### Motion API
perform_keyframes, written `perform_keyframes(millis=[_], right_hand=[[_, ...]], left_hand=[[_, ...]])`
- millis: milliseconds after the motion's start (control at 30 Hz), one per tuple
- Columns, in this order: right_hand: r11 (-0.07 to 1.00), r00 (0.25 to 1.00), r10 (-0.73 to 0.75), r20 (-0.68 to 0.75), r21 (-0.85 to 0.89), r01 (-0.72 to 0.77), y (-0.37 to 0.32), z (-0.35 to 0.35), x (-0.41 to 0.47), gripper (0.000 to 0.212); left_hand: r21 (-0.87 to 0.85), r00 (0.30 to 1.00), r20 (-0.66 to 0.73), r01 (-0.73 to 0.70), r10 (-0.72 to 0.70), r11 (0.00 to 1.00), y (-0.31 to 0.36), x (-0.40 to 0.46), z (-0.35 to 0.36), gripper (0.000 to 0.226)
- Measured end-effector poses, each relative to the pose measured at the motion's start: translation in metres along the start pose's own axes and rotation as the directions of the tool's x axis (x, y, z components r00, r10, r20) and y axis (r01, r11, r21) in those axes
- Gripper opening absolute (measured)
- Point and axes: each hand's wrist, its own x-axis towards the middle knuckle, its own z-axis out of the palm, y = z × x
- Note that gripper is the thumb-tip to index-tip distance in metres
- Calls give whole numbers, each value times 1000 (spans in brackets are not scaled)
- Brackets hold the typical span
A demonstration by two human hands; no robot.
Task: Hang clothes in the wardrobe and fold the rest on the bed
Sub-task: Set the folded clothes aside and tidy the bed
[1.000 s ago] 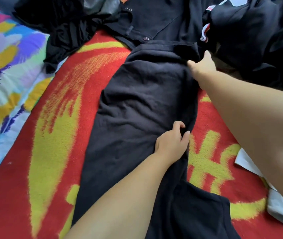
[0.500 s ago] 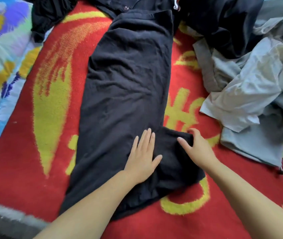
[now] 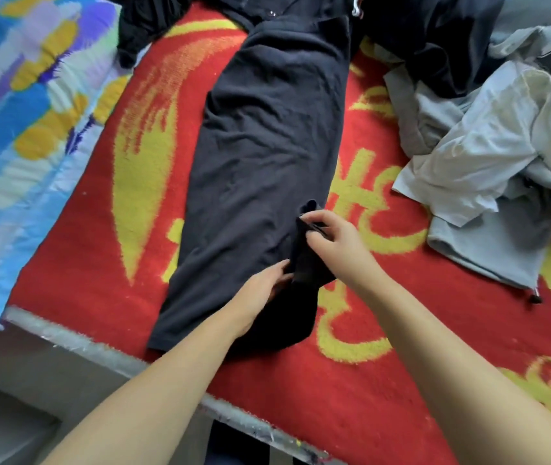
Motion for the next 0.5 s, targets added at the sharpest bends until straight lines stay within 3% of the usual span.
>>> perform_keyframes(millis=[33, 67, 100, 167, 200, 233, 267, 300, 367, 400, 433, 500], right_hand=[[993, 995, -44, 93, -107, 54, -7, 22, 0, 28], [969, 976, -63, 207, -221, 110, -9, 42, 0, 33], [935, 944, -48, 326, -317, 157, -8, 60, -1, 43], [848, 892, -22, 452, -465, 257, 4, 81, -7, 58], [798, 894, -66, 443, -515, 314, 14, 84, -11, 61], [749, 893, -120, 434, -551, 368, 26, 83, -18, 63], [687, 874, -139, 466, -590, 424, 39, 81, -26, 69], [607, 837, -113, 535, -630, 484, 52, 77, -34, 77], [437, 757, 9, 654, -683, 585, 75, 69, -47, 91], [370, 739, 52, 672, -700, 611, 83, 66, -49, 95], [320, 740, 71, 669, -718, 618, 88, 65, -49, 98], [265, 766, 55, 641, -749, 607, 89, 70, -44, 100]], left_hand=[[-122, 995, -100, -1, -12, 993, 3, -4, -14, 34], [-136, 976, -216, -28, -2, 990, 5, -9, -32, 36], [-59, 939, -341, -68, 44, 996, 3, -11, -52, 41], [294, 831, -500, -103, 245, 950, -1, -17, -92, 51], [527, 806, -448, -113, 388, 843, -3, -20, -110, 58], [737, 817, -303, -125, 490, 664, -7, -20, -125, 67], [890, 856, -104, -146, 506, 431, -11, -20, -138, 75], [968, 894, 92, -184, 438, 173, -15, -18, -150, 82], [918, 917, 338, -272, 212, -288, -20, -13, -172, 93], [851, 913, 385, -297, 131, -434, -21, -12, -183, 96], [804, 913, 399, -301, 89, -513, -23, -12, -192, 96], [764, 913, 402, -292, 72, -575, -24, -12, -207, 89]])
